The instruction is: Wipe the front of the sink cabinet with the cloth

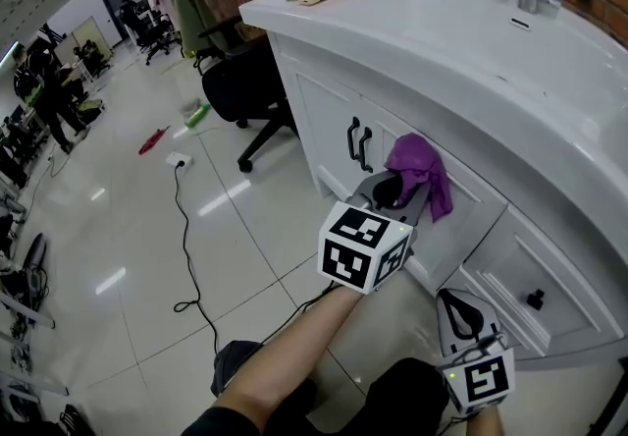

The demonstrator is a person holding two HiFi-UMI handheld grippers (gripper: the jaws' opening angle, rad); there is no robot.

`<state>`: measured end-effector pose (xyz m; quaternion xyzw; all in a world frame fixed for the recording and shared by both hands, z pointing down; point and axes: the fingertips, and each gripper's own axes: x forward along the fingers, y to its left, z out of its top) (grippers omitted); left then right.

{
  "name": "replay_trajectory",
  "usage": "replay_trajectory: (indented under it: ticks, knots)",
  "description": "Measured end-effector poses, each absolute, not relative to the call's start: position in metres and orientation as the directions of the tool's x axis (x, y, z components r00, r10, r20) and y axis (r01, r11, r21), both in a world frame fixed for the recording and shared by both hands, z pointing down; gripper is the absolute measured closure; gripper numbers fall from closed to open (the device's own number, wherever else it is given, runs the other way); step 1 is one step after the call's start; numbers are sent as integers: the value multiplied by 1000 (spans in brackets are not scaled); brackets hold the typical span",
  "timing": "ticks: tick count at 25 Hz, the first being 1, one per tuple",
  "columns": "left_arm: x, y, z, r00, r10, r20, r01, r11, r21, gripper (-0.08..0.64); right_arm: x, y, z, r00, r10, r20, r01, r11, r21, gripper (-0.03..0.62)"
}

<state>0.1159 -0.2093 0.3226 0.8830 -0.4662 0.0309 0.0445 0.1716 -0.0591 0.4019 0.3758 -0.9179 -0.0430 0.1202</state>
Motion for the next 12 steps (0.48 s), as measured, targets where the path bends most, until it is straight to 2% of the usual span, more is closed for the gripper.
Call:
replay_trajectory:
  ticks: [8, 12]
  knots:
    - [179, -162, 322, 691, -718, 83, -722, -690, 46, 489, 198, -49, 416, -627, -728, 278, -722, 677, 144, 592]
    - [203, -138, 326, 754, -651, 92, -656, -754, 41, 490, 202, -45, 417, -622, -732, 278, -731, 670, 131, 592]
